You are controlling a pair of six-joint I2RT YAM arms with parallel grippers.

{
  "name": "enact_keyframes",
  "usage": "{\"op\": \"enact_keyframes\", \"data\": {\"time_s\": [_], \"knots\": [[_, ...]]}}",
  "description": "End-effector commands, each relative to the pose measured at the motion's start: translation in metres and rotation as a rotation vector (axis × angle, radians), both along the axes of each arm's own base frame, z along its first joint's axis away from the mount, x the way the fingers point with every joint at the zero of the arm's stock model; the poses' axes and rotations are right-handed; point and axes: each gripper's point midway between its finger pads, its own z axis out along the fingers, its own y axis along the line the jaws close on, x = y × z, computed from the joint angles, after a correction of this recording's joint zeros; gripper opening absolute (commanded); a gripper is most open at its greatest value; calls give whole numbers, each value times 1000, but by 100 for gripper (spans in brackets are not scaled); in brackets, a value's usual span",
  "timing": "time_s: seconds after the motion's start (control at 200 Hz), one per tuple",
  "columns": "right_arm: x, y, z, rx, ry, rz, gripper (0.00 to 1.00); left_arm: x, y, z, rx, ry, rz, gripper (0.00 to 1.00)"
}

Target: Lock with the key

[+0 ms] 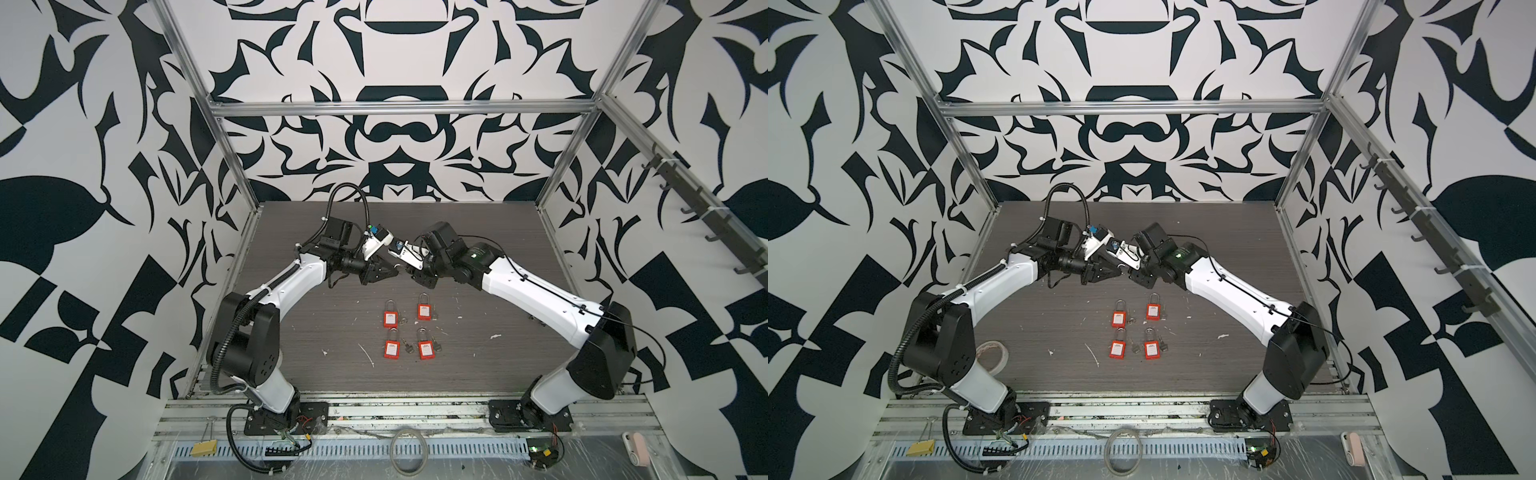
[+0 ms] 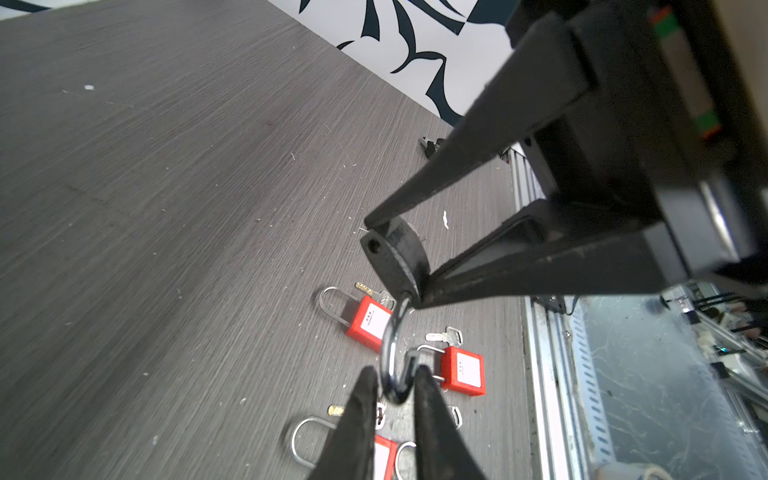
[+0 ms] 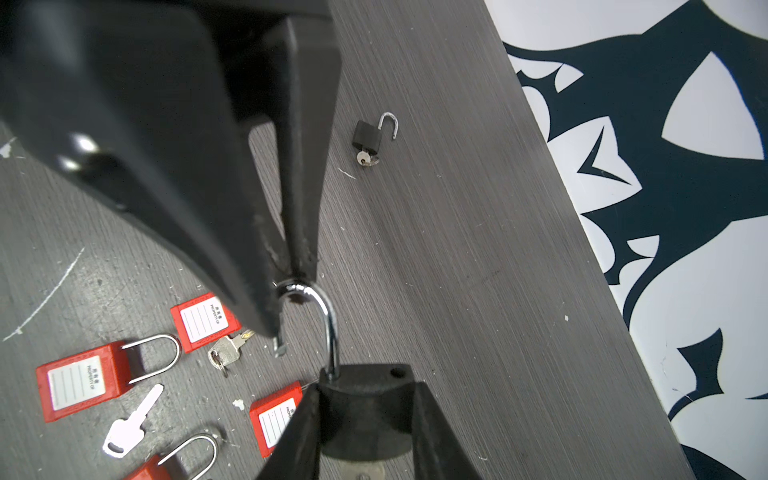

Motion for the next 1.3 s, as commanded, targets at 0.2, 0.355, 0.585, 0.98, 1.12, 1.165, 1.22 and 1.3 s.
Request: {"op": "enact_keyframes", "data": {"time_s": [0.2, 0.355, 0.585, 0.98, 1.12, 1.165, 1.22, 1.3], "knots": [[-5, 7, 26, 68, -49, 41, 29, -3, -5, 16, -44, -8, -41, 28], [-8, 9, 26, 70, -35, 51, 29, -4, -6, 19, -63, -22, -53, 18], [-16, 10, 25, 77, 4, 73, 32, -10, -9, 23, -101, -23, -92, 0], [-49, -3, 29, 56, 105, 141, 76, -11, -7, 30, -135, -100, -84, 0], [-59, -12, 21, 37, 162, 136, 76, -9, -7, 33, -155, -150, -68, 0], [-60, -13, 25, 59, 166, 129, 76, -10, -8, 35, -165, -174, -67, 0], [-61, -13, 30, 87, 166, 127, 76, -12, -7, 37, -180, -203, -68, 0], [-59, -14, 34, 106, 140, 128, 74, -16, -7, 40, -195, -238, -73, 0]]}}
